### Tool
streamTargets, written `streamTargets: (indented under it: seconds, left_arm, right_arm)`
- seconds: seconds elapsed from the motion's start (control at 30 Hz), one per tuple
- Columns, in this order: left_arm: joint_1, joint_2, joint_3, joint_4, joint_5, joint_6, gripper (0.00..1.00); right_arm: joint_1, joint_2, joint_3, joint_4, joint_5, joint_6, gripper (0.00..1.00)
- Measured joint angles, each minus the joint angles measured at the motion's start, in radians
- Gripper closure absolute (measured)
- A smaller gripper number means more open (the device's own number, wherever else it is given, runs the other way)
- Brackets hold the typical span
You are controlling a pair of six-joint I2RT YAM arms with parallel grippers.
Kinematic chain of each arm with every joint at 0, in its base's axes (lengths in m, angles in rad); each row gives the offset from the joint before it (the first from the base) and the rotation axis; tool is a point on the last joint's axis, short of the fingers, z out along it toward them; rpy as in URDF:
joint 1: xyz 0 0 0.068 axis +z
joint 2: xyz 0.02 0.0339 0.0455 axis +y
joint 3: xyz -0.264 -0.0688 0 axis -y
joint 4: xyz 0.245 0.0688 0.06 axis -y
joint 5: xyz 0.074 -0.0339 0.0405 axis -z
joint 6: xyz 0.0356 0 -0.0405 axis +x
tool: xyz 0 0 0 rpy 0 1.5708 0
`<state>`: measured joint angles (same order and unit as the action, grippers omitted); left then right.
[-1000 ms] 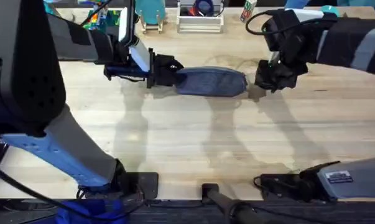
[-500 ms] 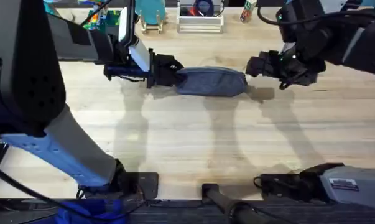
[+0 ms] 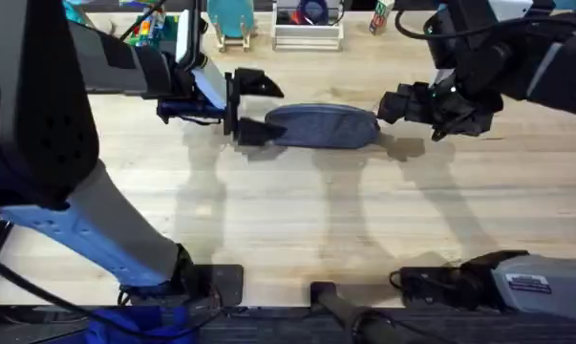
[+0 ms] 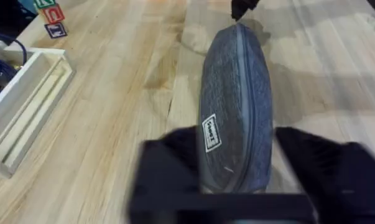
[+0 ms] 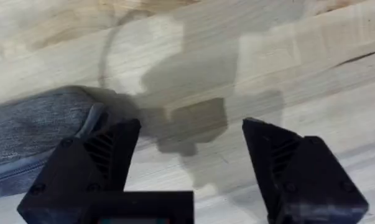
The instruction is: Unzip the bag, pick up the pens from the table one at a time and place them inside, then zip the bag closed.
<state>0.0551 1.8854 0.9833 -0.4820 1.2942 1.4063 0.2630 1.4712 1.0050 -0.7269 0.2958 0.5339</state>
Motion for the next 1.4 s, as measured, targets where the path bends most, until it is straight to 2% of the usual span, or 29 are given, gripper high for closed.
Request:
streamTargets:
  seconds: [0.03, 0.1, 0.3, 0.43, 0.7, 1.13, 1.4]
  left_arm:
    - [0.000, 0.000, 0.000, 0.000, 0.001, -0.002, 0.059]
    - [0.000, -0.005, 0.000, -0.002, 0.001, -0.001, 0.012]
    - [0.000, -0.058, 0.000, -0.016, 0.003, 0.000, 0.006]
    - [0.000, -0.098, 0.010, -0.064, -0.013, -0.001, 0.007]
    - [-0.032, -0.148, 0.073, -0.173, -0.118, -0.012, 0.007]
    - [-0.123, -0.148, 0.244, -0.387, -0.285, -0.016, 0.008]
    - [-0.135, -0.148, 0.351, -0.579, -0.365, -0.016, 0.008]
  right_arm:
    - [0.000, 0.000, 0.000, 0.000, 0.000, 0.000, 0.006]
    - [0.000, 0.000, 0.000, 0.000, 0.000, 0.000, 0.005]
    - [0.000, 0.000, 0.000, 0.000, 0.000, 0.000, 0.005]
    - [0.000, 0.000, 0.000, 0.000, 0.000, 0.000, 0.005]
    - [0.000, 0.000, 0.000, -0.001, 0.000, 0.000, 0.005]
    - [0.000, 0.000, 0.006, -0.097, 0.000, 0.000, 0.005]
    - [0.000, 0.000, 0.074, -0.175, -0.007, -0.004, 0.005]
